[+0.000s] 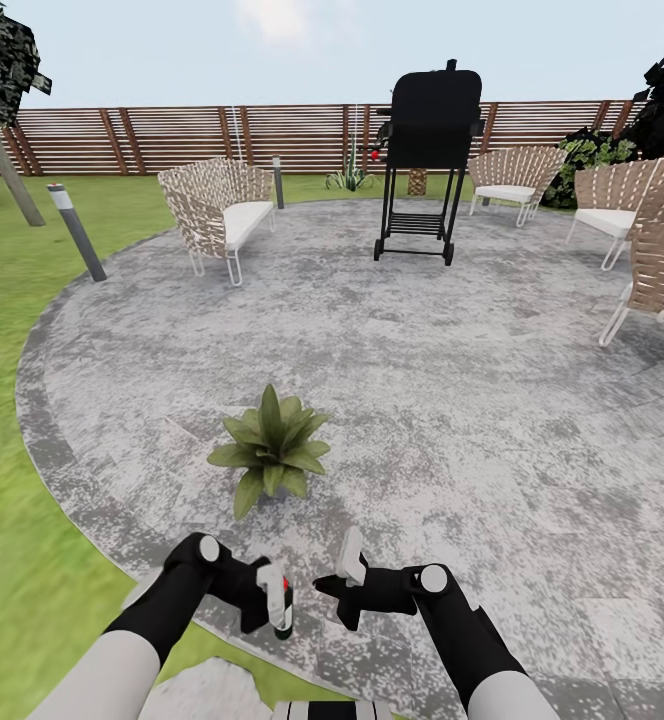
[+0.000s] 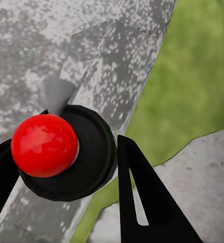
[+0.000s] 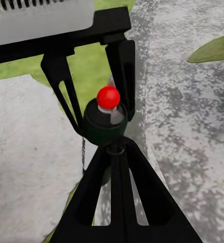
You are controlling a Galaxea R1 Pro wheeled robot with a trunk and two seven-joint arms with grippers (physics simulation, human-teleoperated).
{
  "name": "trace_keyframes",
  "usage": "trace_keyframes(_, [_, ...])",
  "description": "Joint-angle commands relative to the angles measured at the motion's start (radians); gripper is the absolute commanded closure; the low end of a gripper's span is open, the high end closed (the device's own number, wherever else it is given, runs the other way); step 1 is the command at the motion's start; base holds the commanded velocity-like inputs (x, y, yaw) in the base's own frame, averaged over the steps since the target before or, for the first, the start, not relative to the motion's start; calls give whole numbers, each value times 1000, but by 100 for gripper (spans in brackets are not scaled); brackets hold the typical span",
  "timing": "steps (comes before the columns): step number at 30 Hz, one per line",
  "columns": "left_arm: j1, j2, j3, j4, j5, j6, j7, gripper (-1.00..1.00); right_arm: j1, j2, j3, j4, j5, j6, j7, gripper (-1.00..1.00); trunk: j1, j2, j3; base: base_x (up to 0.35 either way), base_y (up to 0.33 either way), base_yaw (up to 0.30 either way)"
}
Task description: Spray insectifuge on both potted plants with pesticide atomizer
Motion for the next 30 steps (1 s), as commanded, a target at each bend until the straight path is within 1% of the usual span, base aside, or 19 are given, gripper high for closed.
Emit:
trace_keyframes(1, [0,0,-3,-1,-3,1,-4,100,0,1,-2,-1,10,-9,1,100,0,0,-1,0,0,0])
trace_keyframes(7, [0,-2,-5,0,1,-18,-7,100,0,1,-2,0,11,-9,0,100,0,0,-1,0,0,0])
trace_keyframes(13, [0,-2,-19,0,2,-23,-45,100,0,1,-2,0,11,-9,0,100,0,0,-1,0,0,0])
trace_keyframes(23, [-1,-5,-19,0,4,-25,-54,100,0,1,-2,0,11,-9,-1,100,0,0,-1,0,0,0])
trace_keyframes(30, [-2,-21,-22,0,5,-24,-54,100,0,1,-2,0,11,-9,-2,100,0,0,-1,0,0,0])
